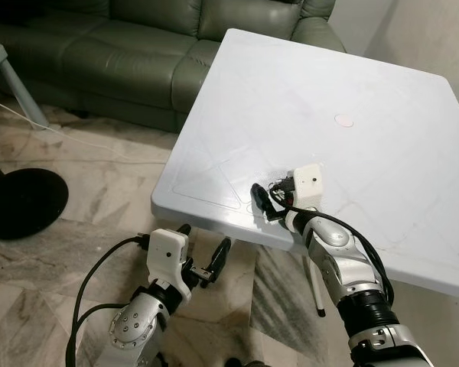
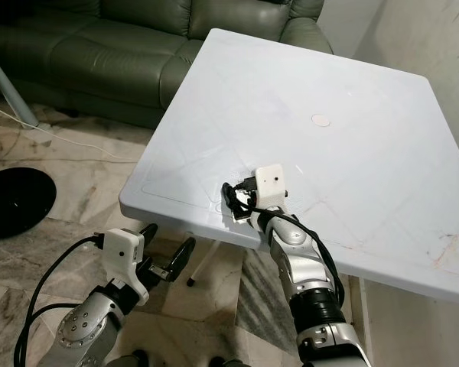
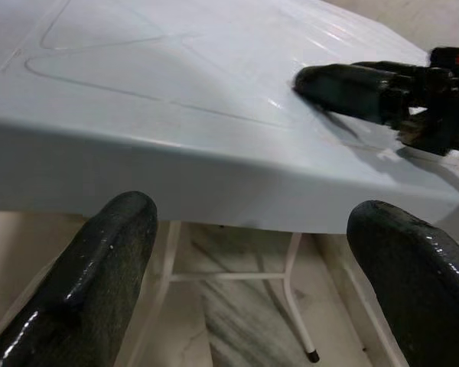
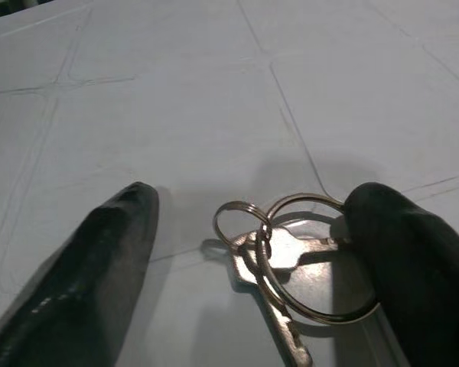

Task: Hang keys on a hook

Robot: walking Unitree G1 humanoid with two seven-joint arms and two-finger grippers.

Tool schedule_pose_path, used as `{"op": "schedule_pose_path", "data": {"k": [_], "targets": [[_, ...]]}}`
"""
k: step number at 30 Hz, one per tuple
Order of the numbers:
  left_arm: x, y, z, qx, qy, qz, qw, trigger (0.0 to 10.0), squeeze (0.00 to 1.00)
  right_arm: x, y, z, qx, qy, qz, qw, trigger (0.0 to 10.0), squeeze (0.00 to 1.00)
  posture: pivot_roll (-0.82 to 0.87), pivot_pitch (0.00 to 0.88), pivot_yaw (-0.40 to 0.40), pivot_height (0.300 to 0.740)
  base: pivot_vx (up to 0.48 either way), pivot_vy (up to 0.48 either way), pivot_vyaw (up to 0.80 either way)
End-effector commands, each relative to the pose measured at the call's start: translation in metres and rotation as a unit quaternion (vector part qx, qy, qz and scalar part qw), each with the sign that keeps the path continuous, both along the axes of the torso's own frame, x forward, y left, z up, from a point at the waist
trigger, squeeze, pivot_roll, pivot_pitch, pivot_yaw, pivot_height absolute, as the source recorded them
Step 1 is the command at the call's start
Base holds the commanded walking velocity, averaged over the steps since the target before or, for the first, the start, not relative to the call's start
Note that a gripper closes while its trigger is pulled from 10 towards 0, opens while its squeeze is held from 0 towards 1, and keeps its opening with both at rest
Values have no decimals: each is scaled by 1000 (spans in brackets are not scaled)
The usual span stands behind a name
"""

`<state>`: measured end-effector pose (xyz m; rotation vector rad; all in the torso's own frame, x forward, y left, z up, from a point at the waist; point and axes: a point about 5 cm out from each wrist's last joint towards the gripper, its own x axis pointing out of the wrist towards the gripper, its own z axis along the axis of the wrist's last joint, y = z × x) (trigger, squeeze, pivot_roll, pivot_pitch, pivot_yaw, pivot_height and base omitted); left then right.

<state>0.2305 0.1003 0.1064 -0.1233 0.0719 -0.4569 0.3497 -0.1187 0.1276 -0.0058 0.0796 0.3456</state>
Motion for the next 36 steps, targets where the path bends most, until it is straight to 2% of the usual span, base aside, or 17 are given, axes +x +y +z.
{"op": "schedule_pose_path", "data": {"k": [1, 3, 4, 6, 7, 8, 36], "targets": [[-2, -3, 3, -4, 1, -3, 1000, 10000, 0, -4, -9, -11, 3, 18, -11, 1000, 0, 0, 114, 231, -151, 740, 0, 0, 0], [-2, -3, 3, -4, 1, -3, 1000, 10000, 0, -4, -9, -11, 3, 18, -11, 1000, 0, 0, 114, 231, -151, 740, 0, 0, 0], [-2, -3, 3, -6, 3, -3, 1000, 10000, 0, -4, -10, -10, 3, 12, -11, 1000, 10000, 0, 112, 230, -150, 740, 0, 0, 0], [-2, -4, 3, -7, 4, -2, 1000, 10000, 0, -3, -11, -9, 5, 7, -13, 1000, 10000, 0, 112, 230, -150, 740, 0, 0, 0], [-2, -4, 3, -8, 5, -2, 1000, 10000, 0, -3, -12, -7, 15, -2, -19, 1000, 2784, 0, 112, 229, -149, 740, 0, 0, 0], [-1, -3, 3, -8, 5, -2, 1000, 10000, 0, -3, -14, -5, 20, -11, -25, 999, 0, 0, 112, 229, -149, 740, 0, 0, 0], [4, -1, 5, -18, 9, 9, 1000, 10000, 0, 1, -16, 0, 18, -45, -29, 998, 0, 0, 118, 208, -148, 740, 0, 0, 0]]}}
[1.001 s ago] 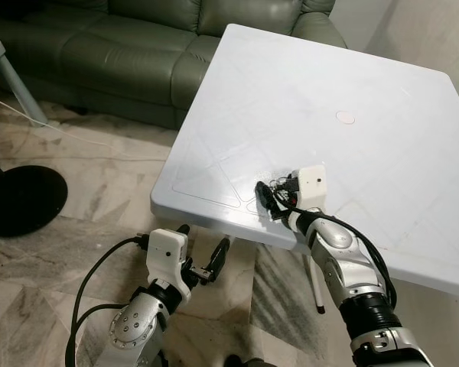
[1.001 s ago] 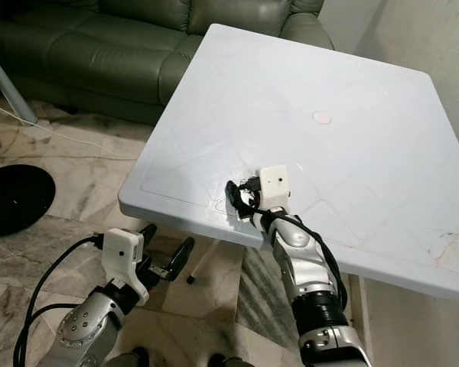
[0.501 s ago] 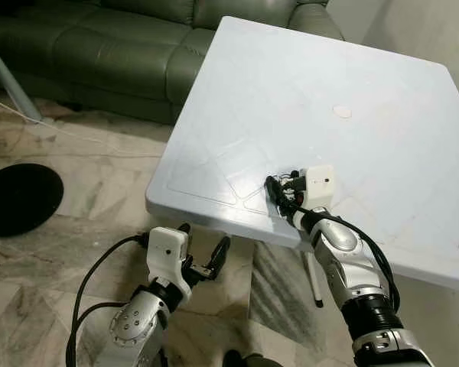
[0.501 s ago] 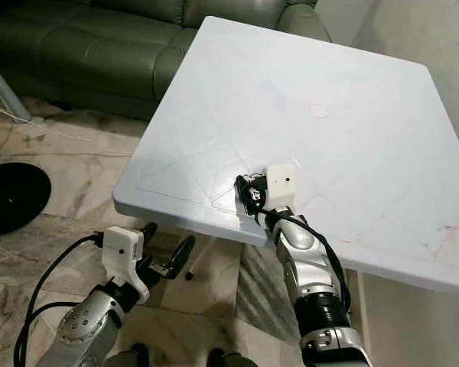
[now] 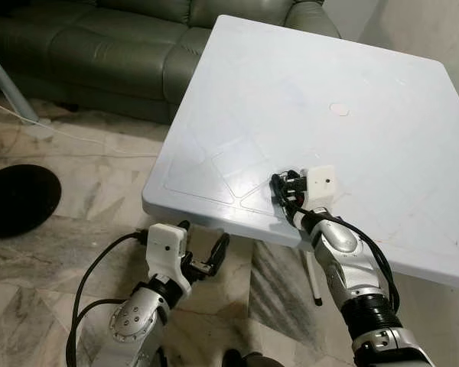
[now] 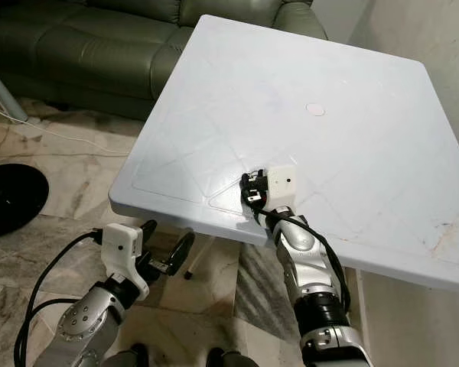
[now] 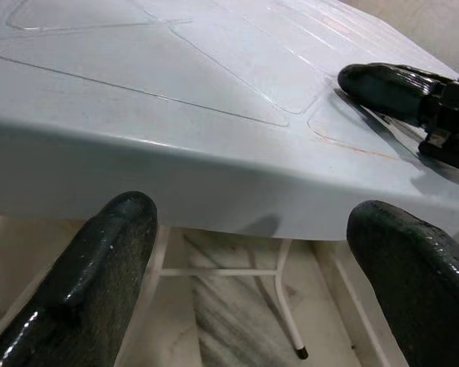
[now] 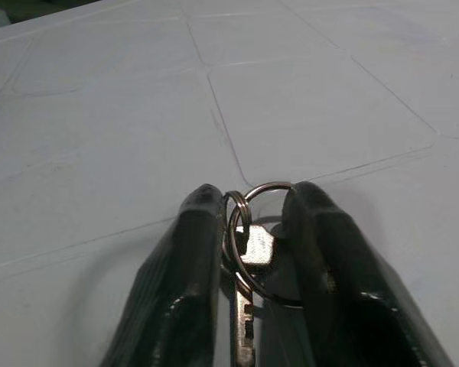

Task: Hang keys on a hook

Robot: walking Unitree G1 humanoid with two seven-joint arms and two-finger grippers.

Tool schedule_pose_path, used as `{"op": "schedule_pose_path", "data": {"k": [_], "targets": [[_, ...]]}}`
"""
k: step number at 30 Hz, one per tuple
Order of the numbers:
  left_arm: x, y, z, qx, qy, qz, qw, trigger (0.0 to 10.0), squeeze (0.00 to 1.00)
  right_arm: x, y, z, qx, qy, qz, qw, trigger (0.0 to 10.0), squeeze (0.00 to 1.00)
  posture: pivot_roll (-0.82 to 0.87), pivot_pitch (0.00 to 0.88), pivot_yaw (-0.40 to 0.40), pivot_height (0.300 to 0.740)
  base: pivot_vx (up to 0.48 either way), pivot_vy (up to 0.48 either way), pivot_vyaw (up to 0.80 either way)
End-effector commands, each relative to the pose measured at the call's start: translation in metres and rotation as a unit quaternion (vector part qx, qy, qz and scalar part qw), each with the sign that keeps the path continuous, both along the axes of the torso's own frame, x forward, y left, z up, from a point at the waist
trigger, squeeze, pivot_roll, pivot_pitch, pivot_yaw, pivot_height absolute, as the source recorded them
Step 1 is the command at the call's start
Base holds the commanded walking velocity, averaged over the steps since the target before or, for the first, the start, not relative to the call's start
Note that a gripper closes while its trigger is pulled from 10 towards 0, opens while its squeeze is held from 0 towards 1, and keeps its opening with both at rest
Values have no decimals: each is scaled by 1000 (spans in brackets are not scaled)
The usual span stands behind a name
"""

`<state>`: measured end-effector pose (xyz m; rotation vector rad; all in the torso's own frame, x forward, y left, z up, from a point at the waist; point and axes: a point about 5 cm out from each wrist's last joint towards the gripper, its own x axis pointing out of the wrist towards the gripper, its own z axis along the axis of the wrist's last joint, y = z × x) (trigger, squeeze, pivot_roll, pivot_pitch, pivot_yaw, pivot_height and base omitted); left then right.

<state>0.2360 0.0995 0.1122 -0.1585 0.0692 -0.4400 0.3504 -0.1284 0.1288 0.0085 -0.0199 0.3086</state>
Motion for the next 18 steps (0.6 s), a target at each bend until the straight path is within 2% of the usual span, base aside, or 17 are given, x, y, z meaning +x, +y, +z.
{"op": "schedule_pose_path", "data": {"k": [1, 18], "targets": [[-1, 0, -1, -2, 6, 0, 1000, 10000, 0, 1, -7, -1, 3, 2, -10, 1000, 0, 0, 118, 208, -148, 740, 0, 0, 0], [1, 0, -1, -5, 5, 2, 1000, 10000, 0, 2, -4, -1, 7, -8, -4, 1000, 0, 0, 125, 186, -148, 740, 0, 0, 0]]}}
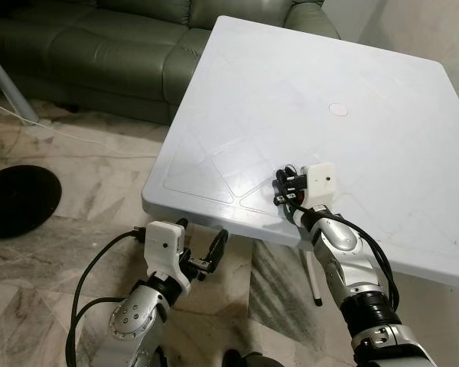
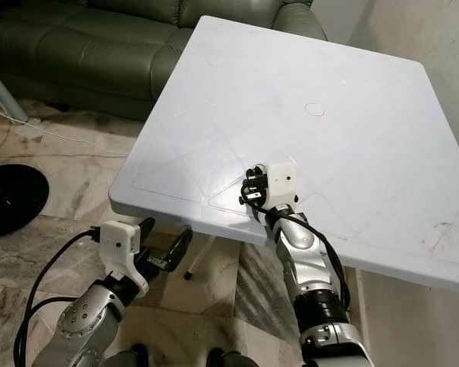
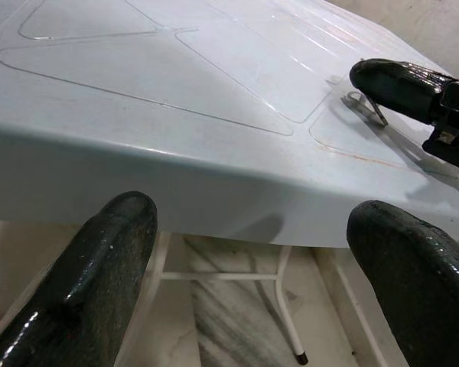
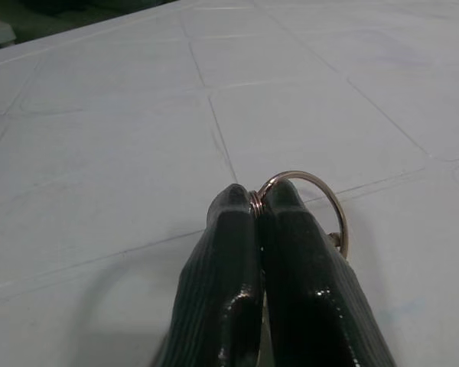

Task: Hang keys on a hook

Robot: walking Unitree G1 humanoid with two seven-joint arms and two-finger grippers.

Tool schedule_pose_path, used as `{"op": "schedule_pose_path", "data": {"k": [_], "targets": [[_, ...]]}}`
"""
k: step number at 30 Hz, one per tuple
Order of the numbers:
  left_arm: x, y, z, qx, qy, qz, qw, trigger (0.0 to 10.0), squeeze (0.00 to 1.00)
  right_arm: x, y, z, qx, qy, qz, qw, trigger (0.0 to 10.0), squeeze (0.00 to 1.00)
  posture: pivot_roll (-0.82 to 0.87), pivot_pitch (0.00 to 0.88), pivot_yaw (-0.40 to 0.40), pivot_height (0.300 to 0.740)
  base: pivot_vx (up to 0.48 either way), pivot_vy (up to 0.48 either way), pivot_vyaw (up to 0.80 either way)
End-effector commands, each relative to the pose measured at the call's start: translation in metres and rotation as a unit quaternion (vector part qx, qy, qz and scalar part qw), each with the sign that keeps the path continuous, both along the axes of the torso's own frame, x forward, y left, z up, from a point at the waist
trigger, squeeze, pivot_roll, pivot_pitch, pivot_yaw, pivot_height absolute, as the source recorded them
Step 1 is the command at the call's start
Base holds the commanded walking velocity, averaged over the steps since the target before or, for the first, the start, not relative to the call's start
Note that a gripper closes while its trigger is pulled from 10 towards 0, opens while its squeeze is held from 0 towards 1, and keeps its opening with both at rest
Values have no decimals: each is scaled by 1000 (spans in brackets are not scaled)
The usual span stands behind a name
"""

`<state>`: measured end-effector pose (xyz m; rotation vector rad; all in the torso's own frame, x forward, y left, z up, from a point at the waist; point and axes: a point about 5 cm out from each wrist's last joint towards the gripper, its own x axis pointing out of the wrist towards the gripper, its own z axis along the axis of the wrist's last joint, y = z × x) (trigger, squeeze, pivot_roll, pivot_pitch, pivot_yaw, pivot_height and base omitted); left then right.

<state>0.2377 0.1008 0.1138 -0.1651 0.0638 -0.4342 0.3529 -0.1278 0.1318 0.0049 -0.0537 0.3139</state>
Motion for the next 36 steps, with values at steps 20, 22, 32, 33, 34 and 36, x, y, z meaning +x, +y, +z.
{"op": "schedule_pose_path", "data": {"k": [20, 22, 32, 33, 34, 36], "targets": [[8, -4, 1, -2, -4, 9, 1000, 10000, 0, -7, -19, 35, 183, -85, 61, 978, 0, 0, 111, 175, -151, 740, 0, 0, 0], [12, -3, 1, -6, -6, 16, 1000, 10000, 0, -9, -23, 32, 159, -84, 53, 982, 0, 0, 105, 169, -151, 740, 0, 0, 0], [35, 5, 7, -15, -21, 50, 998, 10000, 0, -22, -33, 1, 48, 21, -56, 997, 10000, 0, 76, 134, -142, 740, 0, 0, 0], [35, 5, 7, -15, -21, 50, 998, 10000, 0, -22, -33, 1, 48, 21, -56, 997, 10000, 0, 76, 134, -142, 740, 0, 0, 0], [41, 8, 8, -12, -23, 63, 998, 10000, 0, -27, -35, 0, 38, 22, -64, 997, 10000, 0, 67, 126, -139, 740, 0, 0, 0], [48, 10, 9, -7, -25, 75, 997, 10000, 0, -32, -34, -2, 24, 43, -56, 997, 10000, 0, 59, 118, -138, 740, 0, 0, 0]]}}
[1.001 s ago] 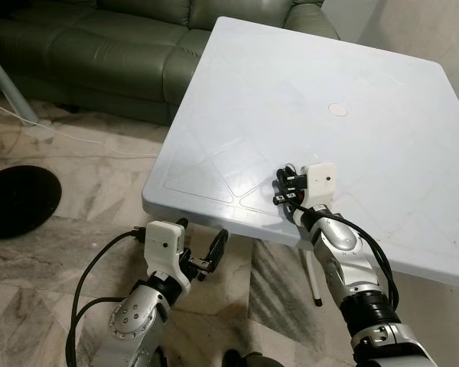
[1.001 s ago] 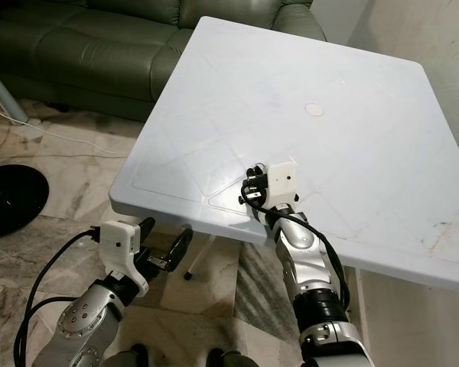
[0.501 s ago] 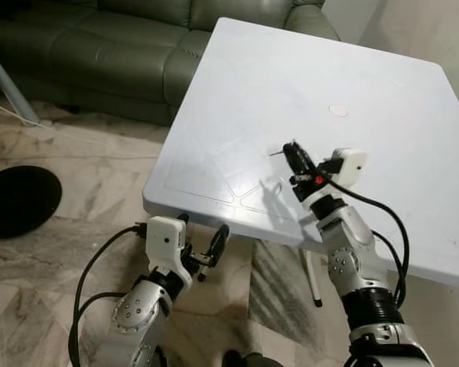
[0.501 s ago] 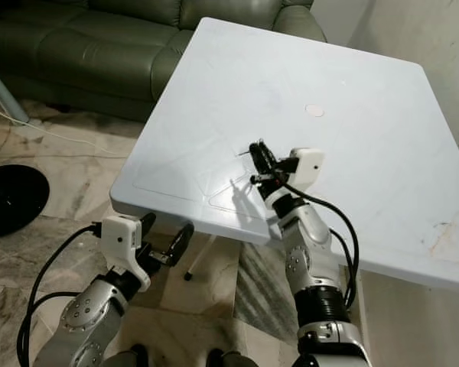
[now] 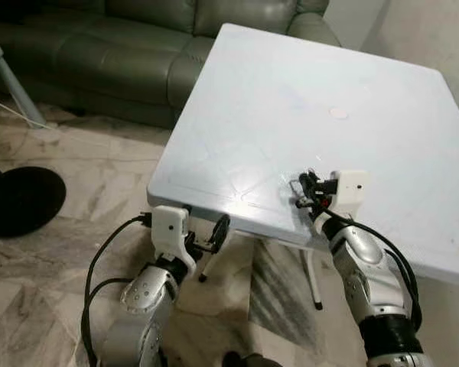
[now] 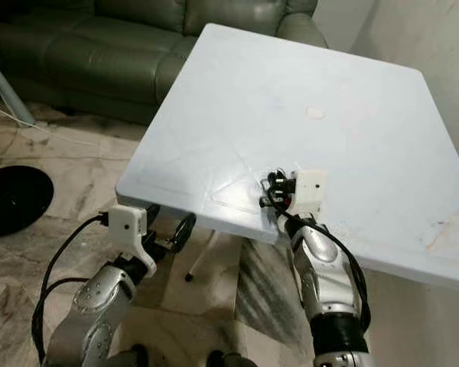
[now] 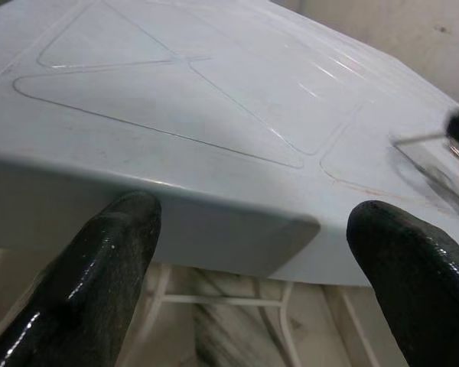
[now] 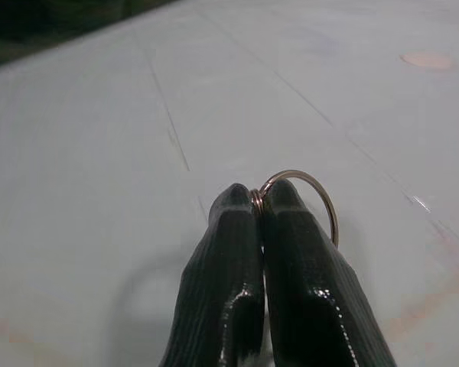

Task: Hang keys on a hook

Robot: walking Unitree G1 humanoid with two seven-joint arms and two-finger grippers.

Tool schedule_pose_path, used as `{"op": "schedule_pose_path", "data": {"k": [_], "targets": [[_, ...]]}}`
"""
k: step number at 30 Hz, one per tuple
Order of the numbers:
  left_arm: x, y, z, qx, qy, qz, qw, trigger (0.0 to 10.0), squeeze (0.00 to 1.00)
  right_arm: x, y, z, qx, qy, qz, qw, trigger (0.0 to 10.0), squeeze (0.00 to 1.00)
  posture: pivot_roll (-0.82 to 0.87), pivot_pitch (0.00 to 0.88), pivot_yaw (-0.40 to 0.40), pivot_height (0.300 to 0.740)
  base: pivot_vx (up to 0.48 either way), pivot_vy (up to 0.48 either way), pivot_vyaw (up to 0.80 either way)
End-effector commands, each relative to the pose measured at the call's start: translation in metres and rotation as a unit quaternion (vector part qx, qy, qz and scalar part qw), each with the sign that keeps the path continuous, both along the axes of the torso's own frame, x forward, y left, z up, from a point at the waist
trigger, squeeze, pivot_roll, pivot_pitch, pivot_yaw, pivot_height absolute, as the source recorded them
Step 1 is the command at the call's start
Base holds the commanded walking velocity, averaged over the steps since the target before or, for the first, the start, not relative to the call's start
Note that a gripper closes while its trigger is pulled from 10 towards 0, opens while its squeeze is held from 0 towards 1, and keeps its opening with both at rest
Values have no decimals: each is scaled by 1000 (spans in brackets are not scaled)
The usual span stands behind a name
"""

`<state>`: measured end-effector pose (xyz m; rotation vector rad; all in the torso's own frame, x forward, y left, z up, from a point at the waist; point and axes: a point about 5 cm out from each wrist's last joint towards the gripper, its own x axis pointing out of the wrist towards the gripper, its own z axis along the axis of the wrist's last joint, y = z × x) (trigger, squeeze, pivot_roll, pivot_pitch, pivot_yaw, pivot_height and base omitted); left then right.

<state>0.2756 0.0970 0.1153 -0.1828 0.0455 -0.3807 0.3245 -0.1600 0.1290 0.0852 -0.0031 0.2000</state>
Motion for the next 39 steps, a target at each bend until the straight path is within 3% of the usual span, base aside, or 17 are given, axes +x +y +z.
{"op": "schedule_pose_path", "data": {"k": [1, 6, 7, 13, 17, 22, 27, 35, 39], "targets": [[11, 13, 8, 2, -20, 48, 999, 10000, 0, -5, -2, 1, -9, 13, -4, 1000, 10000, 0, 57, 117, -138, 740, 0, 0, 0], [16, 12, 12, -9, -32, 49, 998, 10000, 0, -16, -5, 12, -54, -75, 9, 996, 10000, 0, 46, 113, -139, 740, 0, 0, 0], [17, 11, 11, -18, -30, 50, 998, 10000, 0, -16, -6, 9, -33, -51, 11, 998, 10000, 0, 41, 114, -140, 740, 0, 0, 0], [9, 8, -5, -15, -14, 53, 998, 10000, 0, -19, -6, 17, -48, -58, 21, 997, 10000, 0, 35, 133, -155, 740, 0, 0, 0], [-5, 11, -29, -6, 15, 65, 998, 10000, 0, -21, -7, 18, -59, -62, 32, 996, 10000, 0, 34, 146, -171, 740, 0, 0, 0], [-21, 13, -43, -2, 26, 73, 997, 10000, 0, -23, -7, 20, -57, -68, 40, 995, 10000, 0, 41, 154, -182, 740, 0, 0, 0], [-26, 16, -26, -11, -15, 82, 996, 10000, 0, -29, -4, 27, -44, -91, 48, 994, 10000, 0, 52, 153, -186, 740, 0, 0, 0], [-13, 17, 32, -43, -104, 83, 990, 10000, 0, -45, -2, 47, -14, -140, 14, 990, 10000, 0, 60, 136, -174, 740, 0, 0, 0], [-9, 18, 40, -45, -110, 83, 989, 10000, 0, -47, -4, 51, -8, -147, -6, 989, 10000, 0, 57, 123, -164, 740, 0, 0, 0]]}}
